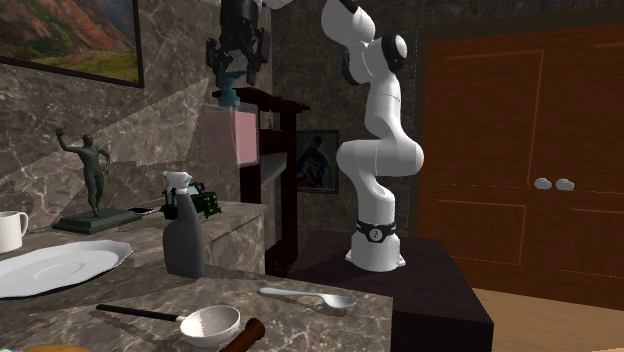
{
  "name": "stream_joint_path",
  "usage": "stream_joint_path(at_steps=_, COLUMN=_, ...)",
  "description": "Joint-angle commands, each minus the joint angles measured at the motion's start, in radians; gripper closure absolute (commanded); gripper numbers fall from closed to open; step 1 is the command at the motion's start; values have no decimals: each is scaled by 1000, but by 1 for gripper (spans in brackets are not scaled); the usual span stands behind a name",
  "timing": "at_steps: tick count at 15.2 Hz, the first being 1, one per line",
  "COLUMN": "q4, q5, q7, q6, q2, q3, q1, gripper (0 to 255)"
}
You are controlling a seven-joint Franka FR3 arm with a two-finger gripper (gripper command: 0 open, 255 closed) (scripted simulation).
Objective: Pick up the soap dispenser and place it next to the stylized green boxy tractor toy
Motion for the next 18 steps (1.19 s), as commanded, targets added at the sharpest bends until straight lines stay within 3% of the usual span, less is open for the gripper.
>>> stream_joint_path(at_steps=1, q4=20, q5=-9, q7=-53, q6=-11, q2=5, q3=-43, q1=-9, gripper=255)
stream_joint_path(at_steps=11, q4=192, q5=1, q7=-329, q6=-48, q2=124, q3=-303, q1=-6, gripper=255)
stream_joint_path(at_steps=15, q4=296, q5=53, q7=-463, q6=-66, q2=221, q3=-451, q1=22, gripper=255)
stream_joint_path(at_steps=18, q4=391, q5=140, q7=-590, q6=-87, q2=336, q3=-608, q1=59, gripper=255)
